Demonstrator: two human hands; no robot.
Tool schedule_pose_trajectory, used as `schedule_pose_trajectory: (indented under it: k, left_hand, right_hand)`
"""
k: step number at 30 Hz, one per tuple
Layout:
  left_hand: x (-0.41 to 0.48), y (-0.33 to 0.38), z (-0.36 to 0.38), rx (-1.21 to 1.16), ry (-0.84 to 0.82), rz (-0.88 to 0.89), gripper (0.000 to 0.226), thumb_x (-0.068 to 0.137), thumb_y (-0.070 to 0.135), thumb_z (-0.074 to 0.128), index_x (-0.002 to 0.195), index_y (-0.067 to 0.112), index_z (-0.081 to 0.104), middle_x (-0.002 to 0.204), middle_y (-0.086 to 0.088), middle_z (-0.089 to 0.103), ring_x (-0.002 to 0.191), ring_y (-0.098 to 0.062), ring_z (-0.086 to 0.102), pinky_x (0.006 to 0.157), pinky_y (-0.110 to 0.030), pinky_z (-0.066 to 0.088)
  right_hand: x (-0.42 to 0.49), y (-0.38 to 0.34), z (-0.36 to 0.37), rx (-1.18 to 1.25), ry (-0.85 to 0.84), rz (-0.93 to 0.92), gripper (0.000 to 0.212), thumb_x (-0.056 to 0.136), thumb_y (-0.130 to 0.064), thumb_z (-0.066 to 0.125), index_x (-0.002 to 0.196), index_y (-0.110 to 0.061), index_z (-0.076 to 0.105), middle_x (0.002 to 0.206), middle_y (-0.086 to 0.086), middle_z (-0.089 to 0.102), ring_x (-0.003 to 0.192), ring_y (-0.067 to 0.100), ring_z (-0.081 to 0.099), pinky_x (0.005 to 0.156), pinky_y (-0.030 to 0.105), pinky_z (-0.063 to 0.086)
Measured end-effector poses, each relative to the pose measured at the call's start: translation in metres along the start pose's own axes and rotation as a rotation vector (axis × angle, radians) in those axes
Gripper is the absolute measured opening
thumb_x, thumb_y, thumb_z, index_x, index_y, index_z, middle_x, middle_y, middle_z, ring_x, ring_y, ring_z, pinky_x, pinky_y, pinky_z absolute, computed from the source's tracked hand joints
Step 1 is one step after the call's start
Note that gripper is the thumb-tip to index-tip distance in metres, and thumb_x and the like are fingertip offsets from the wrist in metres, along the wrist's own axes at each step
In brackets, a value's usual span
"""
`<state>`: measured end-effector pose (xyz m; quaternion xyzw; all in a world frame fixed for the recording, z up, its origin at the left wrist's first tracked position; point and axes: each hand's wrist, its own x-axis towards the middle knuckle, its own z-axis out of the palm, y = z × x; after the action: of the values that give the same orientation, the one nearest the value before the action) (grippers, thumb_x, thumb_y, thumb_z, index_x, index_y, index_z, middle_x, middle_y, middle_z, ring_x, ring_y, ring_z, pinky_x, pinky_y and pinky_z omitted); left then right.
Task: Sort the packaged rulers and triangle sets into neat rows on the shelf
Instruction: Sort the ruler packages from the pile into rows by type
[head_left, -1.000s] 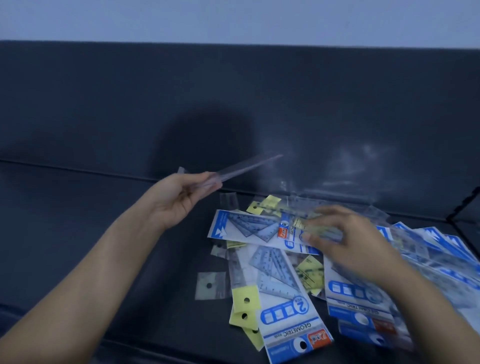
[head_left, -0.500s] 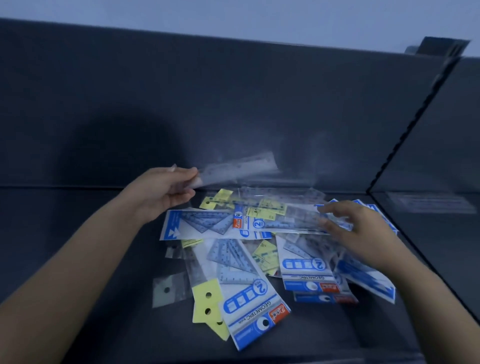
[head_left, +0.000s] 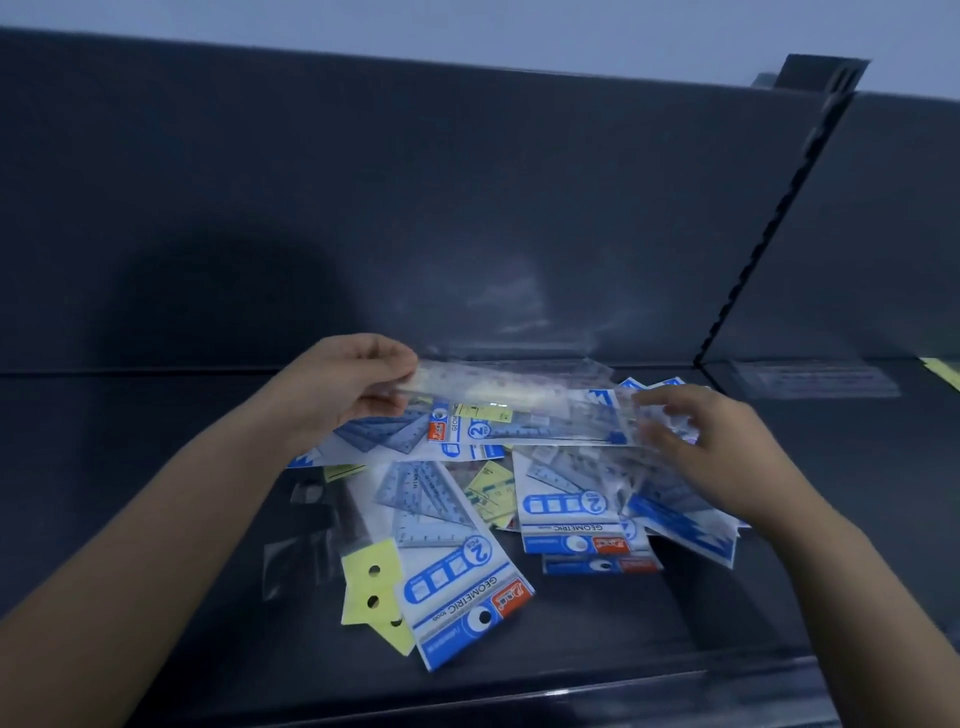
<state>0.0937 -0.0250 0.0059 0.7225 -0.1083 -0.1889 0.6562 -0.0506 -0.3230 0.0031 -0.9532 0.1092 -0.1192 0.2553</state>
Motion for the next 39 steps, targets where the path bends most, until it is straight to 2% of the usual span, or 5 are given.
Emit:
schedule_pose_trajectory:
  k: [13, 19, 28, 34, 39]
  left_hand:
    - [-0.011, 0.017, 0.05, 0.932, -0.397, -0.048, 0.023, 0.087, 0.001, 0.065, 0.086, 0.022, 0.074, 0.087, 0.003, 0.074, 0.079, -0.004, 0.066, 0.076, -0.021, 0.05]
    - [-0.001, 0.012, 0.072, 0.679, 0.008, -0.004, 0.026, 0.094, 0.022, 0.052, 0.071, 0.012, 0.06, 0.07, -0.008, 0.051, 0.068, -0.019, 0.045, 0.068, -0.034, 0.034]
    - [0.004, 0.005, 0.093, 0.523, 0.155, 0.032, 0.032, 0.097, 0.016, 0.048, 0.067, 0.017, 0.058, 0.061, 0.003, 0.048, 0.063, -0.014, 0.044, 0.067, -0.03, 0.03]
    - [0.003, 0.003, 0.107, 0.59, 0.129, 0.019, 0.028, 0.097, 0.018, 0.048, 0.07, 0.016, 0.056, 0.061, 0.007, 0.046, 0.059, -0.012, 0.042, 0.061, -0.03, 0.03]
    - [0.005, 0.01, 0.118, 0.565, 0.063, 0.053, 0.026, 0.097, 0.019, 0.048, 0.073, 0.015, 0.057, 0.059, 0.006, 0.044, 0.056, -0.012, 0.038, 0.062, -0.03, 0.028]
  right_hand:
    - [0.015, 0.073, -0.03, 0.054, -0.074, -0.033, 0.03, 0.09, -0.031, 0.06, 0.119, -0.028, 0.061, 0.122, -0.004, 0.059, 0.108, 0.009, 0.053, 0.081, 0.02, 0.033]
    - [0.009, 0.07, -0.026, 0.113, -0.264, -0.133, 0.084, 0.04, -0.077, 0.07, 0.113, -0.038, 0.054, 0.106, -0.027, 0.044, 0.098, -0.005, 0.049, 0.079, 0.02, 0.039]
    - [-0.019, 0.044, -0.013, -0.134, -0.301, -0.411, 0.078, 0.056, -0.081, 0.06, 0.123, -0.041, 0.053, 0.116, -0.023, 0.046, 0.112, 0.004, 0.04, 0.098, 0.024, 0.035]
    - [-0.036, 0.039, -0.011, -0.292, -0.246, -0.521, 0.047, 0.084, -0.038, 0.047, 0.13, -0.032, 0.052, 0.143, -0.011, 0.042, 0.125, 0.016, 0.04, 0.102, 0.032, 0.039]
    - [-0.044, 0.045, -0.023, -0.325, -0.136, -0.601, 0.029, 0.08, -0.016, 0.067, 0.108, -0.024, 0.072, 0.107, -0.001, 0.067, 0.094, 0.025, 0.063, 0.079, 0.037, 0.052]
